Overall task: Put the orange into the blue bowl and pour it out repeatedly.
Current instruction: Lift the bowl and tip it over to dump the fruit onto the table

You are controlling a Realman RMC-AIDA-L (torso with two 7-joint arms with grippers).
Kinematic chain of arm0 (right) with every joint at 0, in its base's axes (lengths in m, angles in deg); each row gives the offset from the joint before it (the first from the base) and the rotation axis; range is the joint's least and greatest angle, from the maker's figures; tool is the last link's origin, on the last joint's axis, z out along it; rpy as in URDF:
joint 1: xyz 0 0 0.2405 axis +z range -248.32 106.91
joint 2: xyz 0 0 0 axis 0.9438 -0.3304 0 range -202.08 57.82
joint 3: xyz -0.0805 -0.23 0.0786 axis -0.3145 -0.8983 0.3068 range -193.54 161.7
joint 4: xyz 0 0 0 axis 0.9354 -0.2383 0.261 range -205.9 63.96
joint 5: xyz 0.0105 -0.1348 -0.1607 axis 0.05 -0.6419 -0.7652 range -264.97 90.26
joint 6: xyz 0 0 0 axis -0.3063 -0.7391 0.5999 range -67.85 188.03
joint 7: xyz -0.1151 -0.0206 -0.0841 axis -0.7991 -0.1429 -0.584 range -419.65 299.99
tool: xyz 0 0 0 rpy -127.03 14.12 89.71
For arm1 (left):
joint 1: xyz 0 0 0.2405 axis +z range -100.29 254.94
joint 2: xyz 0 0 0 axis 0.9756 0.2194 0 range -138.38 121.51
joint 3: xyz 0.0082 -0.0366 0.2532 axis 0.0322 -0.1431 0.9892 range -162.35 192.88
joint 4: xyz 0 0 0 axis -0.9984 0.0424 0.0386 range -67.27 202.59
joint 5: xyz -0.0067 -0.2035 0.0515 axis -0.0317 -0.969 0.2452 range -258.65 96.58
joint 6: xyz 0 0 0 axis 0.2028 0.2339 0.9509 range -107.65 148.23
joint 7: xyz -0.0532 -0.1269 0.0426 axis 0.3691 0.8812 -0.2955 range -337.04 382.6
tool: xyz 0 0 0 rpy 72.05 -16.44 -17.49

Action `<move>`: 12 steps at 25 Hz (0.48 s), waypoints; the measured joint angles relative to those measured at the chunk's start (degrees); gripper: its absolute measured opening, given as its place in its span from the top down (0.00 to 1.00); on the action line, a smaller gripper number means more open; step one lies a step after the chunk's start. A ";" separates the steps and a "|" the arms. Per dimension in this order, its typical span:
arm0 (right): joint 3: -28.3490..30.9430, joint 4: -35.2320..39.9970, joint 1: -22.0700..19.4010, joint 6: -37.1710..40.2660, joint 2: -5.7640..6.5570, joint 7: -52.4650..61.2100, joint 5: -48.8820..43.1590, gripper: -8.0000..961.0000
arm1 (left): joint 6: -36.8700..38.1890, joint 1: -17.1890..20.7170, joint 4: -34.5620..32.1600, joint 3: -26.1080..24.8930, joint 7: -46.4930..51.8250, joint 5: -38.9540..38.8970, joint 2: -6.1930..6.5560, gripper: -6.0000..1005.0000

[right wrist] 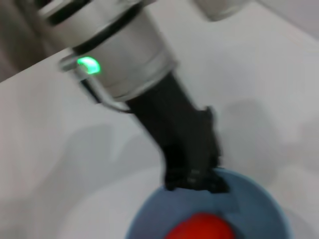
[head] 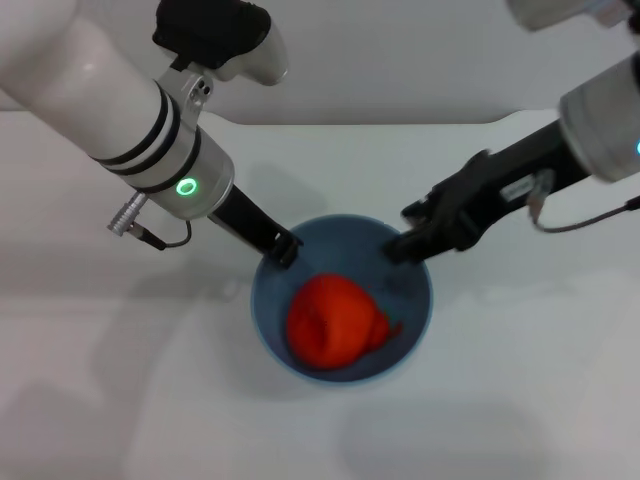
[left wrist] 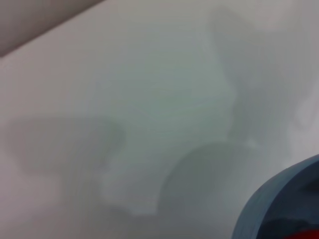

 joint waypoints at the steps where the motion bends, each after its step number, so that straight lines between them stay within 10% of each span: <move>1: 1.40 0.43 -0.30 0.24 0.03 0.99 -1.22 0.48 | -1.02 0.56 -0.48 0.02 -0.52 0.03 0.03 1.00; 12: 20.93 -2.52 -8.89 6.07 -0.08 4.27 -8.40 0.48 | -30.66 23.80 -24.48 9.77 -13.18 0.45 0.08 1.00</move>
